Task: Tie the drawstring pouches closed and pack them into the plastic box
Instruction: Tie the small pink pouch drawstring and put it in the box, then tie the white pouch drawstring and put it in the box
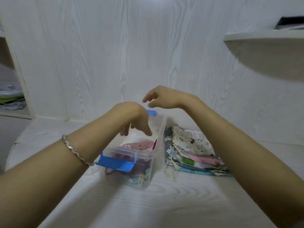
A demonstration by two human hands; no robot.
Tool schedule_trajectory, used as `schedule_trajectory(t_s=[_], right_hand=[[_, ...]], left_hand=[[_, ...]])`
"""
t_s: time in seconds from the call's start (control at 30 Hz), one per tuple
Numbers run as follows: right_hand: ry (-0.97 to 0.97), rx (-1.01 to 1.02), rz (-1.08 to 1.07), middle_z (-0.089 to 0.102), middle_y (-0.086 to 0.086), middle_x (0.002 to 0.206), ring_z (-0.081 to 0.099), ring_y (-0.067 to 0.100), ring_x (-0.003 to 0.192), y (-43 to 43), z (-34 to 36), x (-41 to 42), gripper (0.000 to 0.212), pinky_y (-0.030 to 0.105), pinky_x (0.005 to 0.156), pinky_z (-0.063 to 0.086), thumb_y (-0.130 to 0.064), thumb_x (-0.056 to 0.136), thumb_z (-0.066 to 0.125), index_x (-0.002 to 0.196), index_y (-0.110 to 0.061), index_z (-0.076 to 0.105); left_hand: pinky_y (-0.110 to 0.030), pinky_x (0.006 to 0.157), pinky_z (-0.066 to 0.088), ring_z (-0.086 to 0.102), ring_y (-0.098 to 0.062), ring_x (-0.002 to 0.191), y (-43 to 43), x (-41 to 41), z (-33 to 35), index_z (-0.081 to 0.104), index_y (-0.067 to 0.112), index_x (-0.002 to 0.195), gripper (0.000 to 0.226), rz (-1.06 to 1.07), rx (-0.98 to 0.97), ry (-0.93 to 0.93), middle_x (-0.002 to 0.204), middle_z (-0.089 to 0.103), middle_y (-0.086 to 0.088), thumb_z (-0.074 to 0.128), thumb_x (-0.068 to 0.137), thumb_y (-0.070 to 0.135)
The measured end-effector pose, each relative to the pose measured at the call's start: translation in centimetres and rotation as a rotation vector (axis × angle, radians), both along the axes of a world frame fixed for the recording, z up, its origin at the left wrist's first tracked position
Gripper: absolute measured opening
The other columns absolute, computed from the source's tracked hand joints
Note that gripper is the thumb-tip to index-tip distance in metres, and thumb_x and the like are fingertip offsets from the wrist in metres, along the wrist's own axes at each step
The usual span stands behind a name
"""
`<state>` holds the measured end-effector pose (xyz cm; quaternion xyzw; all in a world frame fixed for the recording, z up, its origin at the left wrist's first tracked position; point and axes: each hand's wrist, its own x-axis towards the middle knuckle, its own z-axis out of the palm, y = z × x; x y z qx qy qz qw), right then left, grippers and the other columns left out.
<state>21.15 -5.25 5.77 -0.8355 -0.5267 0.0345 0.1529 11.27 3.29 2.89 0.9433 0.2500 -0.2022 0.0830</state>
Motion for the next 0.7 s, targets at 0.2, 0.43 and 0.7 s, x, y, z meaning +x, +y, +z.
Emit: schedule_trajectory(t_s=[0.2, 0.43, 0.7], right_hand=[[0.067, 0.510, -0.303, 0.070, 0.002, 0.101, 0.063, 0.014, 0.097, -10.3, -5.4, 3.3, 0.031, 0.029, 0.089, 0.051, 0.002, 0.087, 0.048, 0.097, -0.015, 0.072], [0.324, 0.331, -0.386, 0.070, 0.000, 0.099, 0.065, 0.012, 0.086, -16.5, -16.5, 4.9, 0.036, 0.023, 0.076, 0.052, 0.007, 0.086, 0.046, 0.098, -0.013, 0.072], [0.299, 0.581, -0.398, 0.058, -0.003, 0.111, 0.054, -0.001, 0.077, -16.1, -18.6, 5.4, 0.051, 0.008, 0.063, 0.041, 0.003, 0.086, 0.045, 0.131, -0.019, 0.057]], left_hand=[[-0.032, 0.081, 0.047, 0.060, -0.028, 0.108, -11.6, 5.1, -3.3, 0.054, 0.002, 0.118, 0.026, -0.200, 0.123, -0.518, 0.116, 0.059, -0.013, 0.044, 0.094, 0.004], [-0.035, 0.082, 0.049, 0.058, -0.027, 0.111, -11.4, 8.5, -13.5, 0.060, 0.012, 0.116, 0.030, -0.046, 0.231, -0.577, 0.122, 0.060, -0.011, 0.042, 0.093, 0.002], [-0.032, 0.067, 0.040, 0.057, -0.024, 0.090, -11.7, 7.9, -12.7, 0.059, 0.013, 0.095, 0.011, -0.183, 0.328, -0.998, 0.102, 0.058, -0.007, 0.050, 0.089, 0.010]])
